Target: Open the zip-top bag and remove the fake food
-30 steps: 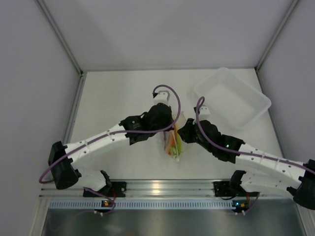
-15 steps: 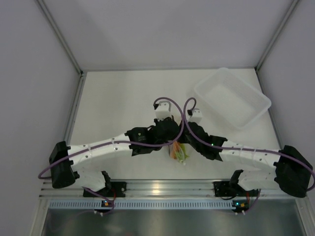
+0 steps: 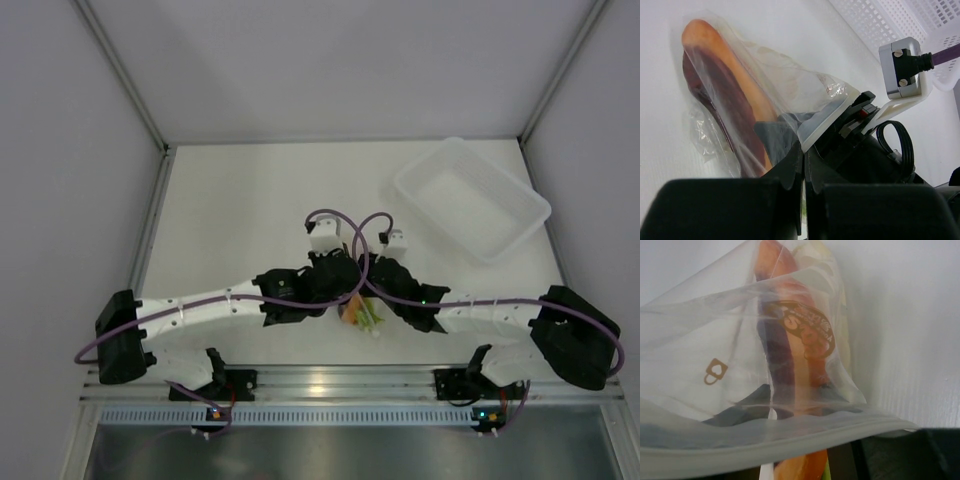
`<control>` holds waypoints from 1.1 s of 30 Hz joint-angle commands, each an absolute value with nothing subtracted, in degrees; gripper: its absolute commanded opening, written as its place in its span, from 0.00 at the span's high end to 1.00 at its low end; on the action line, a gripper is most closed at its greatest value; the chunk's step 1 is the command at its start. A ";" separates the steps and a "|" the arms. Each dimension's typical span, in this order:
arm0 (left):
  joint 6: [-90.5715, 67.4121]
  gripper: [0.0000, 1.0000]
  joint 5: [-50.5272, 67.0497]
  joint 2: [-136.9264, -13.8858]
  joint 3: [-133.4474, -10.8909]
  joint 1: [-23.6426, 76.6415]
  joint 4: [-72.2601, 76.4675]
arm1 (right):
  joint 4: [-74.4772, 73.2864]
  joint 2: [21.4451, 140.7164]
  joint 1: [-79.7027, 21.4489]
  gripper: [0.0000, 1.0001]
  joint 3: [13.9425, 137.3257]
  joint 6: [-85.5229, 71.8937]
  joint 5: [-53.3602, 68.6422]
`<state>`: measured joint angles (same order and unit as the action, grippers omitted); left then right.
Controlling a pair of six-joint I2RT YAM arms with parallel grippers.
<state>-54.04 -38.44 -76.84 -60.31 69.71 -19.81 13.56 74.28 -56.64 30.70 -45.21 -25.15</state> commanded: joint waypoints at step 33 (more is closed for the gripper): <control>-56.34 1.00 -39.38 -74.09 -56.43 69.87 -16.17 | 26.46 77.79 -57.48 0.65 28.20 -36.83 -17.75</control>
